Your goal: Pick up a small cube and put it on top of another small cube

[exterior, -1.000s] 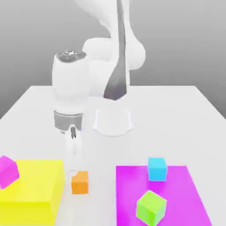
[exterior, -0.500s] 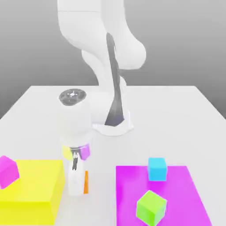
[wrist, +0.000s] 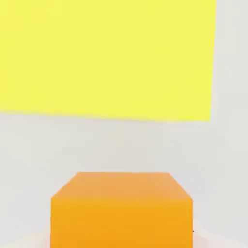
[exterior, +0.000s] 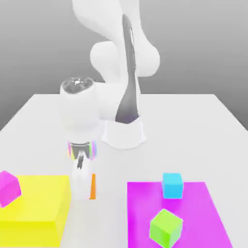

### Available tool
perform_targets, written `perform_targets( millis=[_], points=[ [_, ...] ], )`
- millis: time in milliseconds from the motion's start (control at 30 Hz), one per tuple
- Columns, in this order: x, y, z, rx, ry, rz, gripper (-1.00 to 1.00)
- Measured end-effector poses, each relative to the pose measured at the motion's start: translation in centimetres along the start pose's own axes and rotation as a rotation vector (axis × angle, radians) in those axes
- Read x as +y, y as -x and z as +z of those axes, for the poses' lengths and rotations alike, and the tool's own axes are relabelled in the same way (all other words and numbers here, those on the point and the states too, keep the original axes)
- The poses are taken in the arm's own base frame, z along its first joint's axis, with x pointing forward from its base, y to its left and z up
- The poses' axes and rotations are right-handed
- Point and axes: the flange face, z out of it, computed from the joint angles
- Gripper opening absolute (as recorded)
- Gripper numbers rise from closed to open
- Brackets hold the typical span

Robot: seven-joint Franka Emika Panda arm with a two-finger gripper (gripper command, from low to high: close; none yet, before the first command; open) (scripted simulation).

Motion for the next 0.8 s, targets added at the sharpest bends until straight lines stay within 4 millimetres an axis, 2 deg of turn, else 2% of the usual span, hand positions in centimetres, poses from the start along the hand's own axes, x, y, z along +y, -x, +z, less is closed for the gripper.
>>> perform_targets(
  millis=[133, 300, 367, 467, 533, 600, 633, 800],
  points=[
    [-4.8, -0.7, -3.9, 0.014, -0.044, 0.076, -1.0],
    [-11.0, -3.1, -9.0, 0.022, -0.05, 0.266, -1.0],
    [-13.4, -5.0, -11.3, 0.023, -0.05, 0.356, -1.0],
    [-16.4, -9.6, -14.1, 0.02, -0.023, 0.543, -1.0],
    [-16.5, -12.6, -12.3, 0.018, 0.019, 0.652, -1.0],
    [-16.2, -10.8, -9.3, 0.016, 0.03, 0.63, -1.0],
    [-16.0, -10.5, -7.8, 0.015, 0.032, 0.626, 1.0],
    [-16.0, -10.5, -7.8, 0.015, 0.032, 0.626, 1.0]
  ],
)
